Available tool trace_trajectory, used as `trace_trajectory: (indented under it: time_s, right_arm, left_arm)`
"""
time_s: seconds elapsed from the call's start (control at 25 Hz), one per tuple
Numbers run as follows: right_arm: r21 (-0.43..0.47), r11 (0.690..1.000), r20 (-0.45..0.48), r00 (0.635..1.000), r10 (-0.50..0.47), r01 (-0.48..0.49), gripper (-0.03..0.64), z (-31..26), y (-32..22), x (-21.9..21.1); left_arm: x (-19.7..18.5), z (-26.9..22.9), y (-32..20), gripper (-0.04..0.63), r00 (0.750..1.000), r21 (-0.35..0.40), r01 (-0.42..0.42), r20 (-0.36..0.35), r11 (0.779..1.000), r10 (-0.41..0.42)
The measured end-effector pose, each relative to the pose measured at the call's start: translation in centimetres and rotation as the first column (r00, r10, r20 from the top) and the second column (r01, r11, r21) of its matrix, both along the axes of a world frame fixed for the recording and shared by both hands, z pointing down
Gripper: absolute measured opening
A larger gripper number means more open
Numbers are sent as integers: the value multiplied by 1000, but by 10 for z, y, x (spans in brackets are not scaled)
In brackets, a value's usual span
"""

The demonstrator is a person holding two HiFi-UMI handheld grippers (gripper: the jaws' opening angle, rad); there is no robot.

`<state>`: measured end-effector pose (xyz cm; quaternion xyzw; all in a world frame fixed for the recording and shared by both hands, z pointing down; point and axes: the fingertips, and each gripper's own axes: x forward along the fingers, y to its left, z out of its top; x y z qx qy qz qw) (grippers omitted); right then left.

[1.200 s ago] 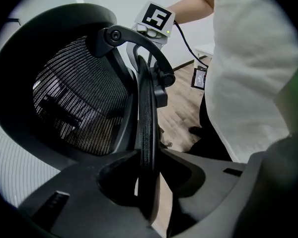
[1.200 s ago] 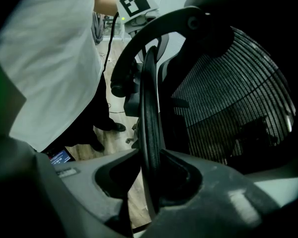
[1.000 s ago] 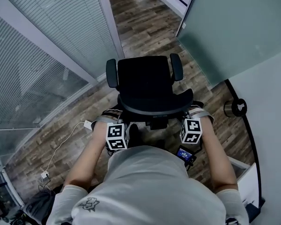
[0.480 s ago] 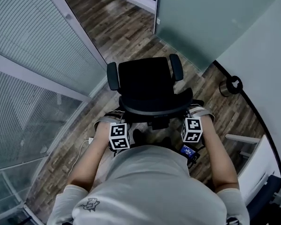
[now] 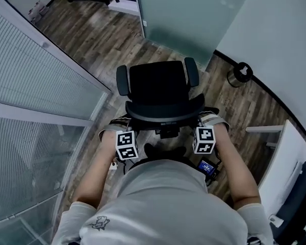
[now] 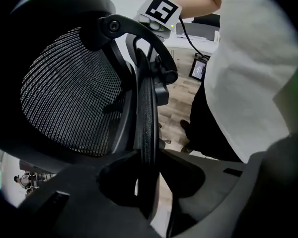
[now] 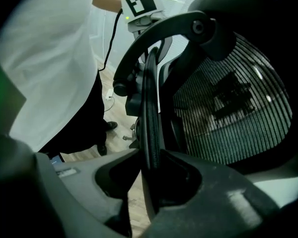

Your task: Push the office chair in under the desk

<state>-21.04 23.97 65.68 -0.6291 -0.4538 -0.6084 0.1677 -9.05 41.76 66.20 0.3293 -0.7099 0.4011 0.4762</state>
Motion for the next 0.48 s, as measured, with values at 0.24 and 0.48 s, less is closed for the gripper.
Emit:
trace_trajectory:
  time_s: [0.24,0.48]
  right_arm:
    - [4,995,-4,995,100,-100,107,-2,-55,-18]
    - [0,978,-2,978,210,-210,107,1,-111,-26]
  left_arm:
    - [-36,-2,-44,110,995,4,-95,-2,995,95]
    - [-69,3,-88,110,981,-17,-195,4,981,195]
